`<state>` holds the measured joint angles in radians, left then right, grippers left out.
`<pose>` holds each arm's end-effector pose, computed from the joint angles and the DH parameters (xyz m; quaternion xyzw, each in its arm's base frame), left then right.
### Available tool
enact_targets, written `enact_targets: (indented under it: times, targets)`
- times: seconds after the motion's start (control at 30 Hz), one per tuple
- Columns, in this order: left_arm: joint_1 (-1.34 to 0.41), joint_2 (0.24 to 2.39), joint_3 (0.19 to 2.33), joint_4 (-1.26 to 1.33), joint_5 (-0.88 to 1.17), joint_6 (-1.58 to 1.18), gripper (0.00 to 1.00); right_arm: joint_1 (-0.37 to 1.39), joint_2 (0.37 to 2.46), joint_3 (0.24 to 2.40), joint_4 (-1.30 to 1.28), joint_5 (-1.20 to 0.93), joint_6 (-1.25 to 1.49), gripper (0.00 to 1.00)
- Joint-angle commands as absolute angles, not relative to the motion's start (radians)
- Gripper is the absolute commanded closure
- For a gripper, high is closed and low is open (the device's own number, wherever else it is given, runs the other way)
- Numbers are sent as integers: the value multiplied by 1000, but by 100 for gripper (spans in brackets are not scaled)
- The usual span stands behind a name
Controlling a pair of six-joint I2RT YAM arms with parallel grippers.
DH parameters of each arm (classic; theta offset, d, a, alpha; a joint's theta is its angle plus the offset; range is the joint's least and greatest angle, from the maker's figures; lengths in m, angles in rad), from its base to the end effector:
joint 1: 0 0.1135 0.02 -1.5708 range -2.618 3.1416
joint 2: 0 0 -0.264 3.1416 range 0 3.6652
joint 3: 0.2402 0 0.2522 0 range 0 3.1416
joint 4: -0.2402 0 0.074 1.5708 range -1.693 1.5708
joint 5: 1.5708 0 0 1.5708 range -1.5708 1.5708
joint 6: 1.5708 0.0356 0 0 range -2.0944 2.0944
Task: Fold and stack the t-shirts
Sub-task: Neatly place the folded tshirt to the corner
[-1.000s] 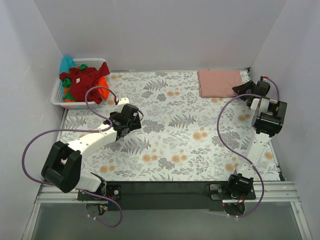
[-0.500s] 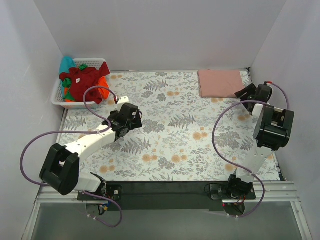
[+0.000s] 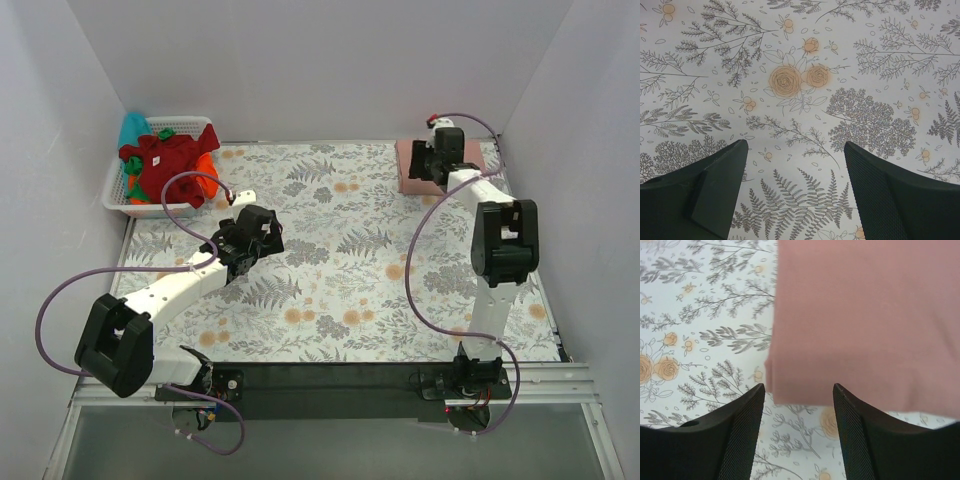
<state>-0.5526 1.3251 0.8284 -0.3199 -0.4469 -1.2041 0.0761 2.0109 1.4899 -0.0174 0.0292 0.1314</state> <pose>0.2399 -0.1299 0.2283 -0.3674 0.8328 -0.1448 0.3878 0.4676 0.0346 0.2263 0.0313 0.8691 0.0385 0.4922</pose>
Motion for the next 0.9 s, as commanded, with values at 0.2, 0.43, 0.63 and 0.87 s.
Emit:
enact_targets:
  times: [0.2, 0.43, 0.63, 0.87]
  targets:
    - [-554, 1325, 822, -307, -449, -1193, 23, 193, 2273, 1793, -169, 196, -119, 36]
    - [-555, 1331, 824, -305, -449, -1192, 23, 219, 2329, 1824, -233, 284, -182, 40]
    - [-558, 1338, 825, -313, -462, -1190, 24, 216, 2345, 1812, -232, 377, -276, 80]
    - [-557, 1362, 828, -327, -474, -1200, 24, 180, 2428, 1907, -196, 446, -405, 99]
